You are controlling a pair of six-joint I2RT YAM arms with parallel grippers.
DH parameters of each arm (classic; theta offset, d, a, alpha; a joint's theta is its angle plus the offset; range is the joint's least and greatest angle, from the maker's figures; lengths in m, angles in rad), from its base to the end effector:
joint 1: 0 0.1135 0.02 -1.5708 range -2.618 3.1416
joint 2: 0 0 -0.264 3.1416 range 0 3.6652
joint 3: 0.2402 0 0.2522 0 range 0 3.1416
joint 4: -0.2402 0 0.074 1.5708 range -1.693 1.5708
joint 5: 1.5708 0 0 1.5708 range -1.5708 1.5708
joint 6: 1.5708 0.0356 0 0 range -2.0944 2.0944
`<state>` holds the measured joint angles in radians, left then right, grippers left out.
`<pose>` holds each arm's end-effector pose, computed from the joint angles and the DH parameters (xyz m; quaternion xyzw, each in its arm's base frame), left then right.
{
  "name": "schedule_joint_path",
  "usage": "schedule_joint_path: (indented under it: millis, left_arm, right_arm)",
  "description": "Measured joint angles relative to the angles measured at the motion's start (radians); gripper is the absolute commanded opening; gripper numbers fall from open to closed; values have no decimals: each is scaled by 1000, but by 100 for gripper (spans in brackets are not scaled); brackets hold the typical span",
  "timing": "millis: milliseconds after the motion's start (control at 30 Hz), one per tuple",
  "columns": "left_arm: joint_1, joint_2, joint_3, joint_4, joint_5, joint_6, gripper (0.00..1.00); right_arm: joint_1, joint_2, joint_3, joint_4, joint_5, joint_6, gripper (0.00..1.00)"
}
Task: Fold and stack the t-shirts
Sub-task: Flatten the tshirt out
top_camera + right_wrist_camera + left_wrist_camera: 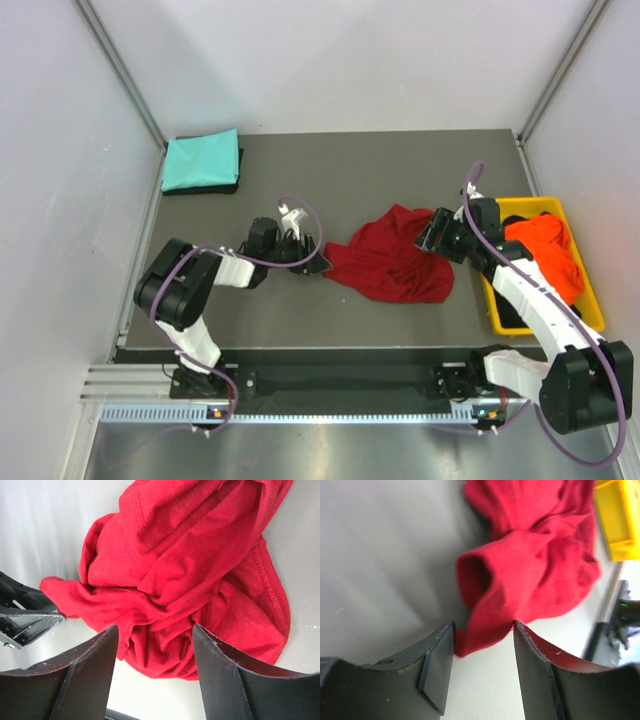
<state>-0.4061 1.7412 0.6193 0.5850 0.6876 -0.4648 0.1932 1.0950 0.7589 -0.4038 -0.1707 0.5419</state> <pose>0.2780 -0.1441 0.1271 0.1425 0.8230 -0.4620 0.2983 0.2252 0.0502 0.2505 0.1243 0.9038 0.2173 0.3472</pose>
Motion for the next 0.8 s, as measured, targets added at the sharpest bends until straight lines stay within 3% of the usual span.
schedule_joint_path:
  millis: [233, 467, 633, 800]
  left_arm:
    - [1, -48, -40, -13, -111, 34, 56]
    - [1, -23, -41, 38, -81, 13, 52]
    - [1, -16, -76, 67, -49, -11, 44]
    - [1, -85, -121, 40, -45, -12, 41]
  right_arm:
    - [0, 0, 0, 8, -12, 1, 61]
    - [0, 0, 0, 14, -13, 0, 62]
    - [0, 0, 0, 14, -12, 0, 62]
    - [0, 1, 0, 16, -13, 0, 61]
